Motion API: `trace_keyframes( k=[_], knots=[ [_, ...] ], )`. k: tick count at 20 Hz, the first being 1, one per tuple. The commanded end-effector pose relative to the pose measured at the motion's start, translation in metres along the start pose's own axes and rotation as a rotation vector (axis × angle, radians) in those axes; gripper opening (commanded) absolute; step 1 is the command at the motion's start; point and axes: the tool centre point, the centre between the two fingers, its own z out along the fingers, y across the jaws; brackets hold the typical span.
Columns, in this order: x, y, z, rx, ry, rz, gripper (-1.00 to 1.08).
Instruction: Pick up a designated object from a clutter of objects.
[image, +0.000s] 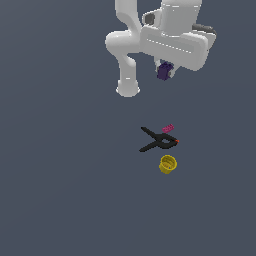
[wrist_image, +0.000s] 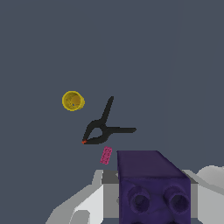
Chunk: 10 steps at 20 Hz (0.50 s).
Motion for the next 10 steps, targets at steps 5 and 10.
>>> trace_keyframes(
  k=[5, 10],
  knots=[
    [-0.021, -0.011, -0.023, 0.001, -0.002, 0.001, -1.00],
    [-0.024, -0.014, -0.027, 0.001, -0.003, 0.001, -1.00]
  ],
)
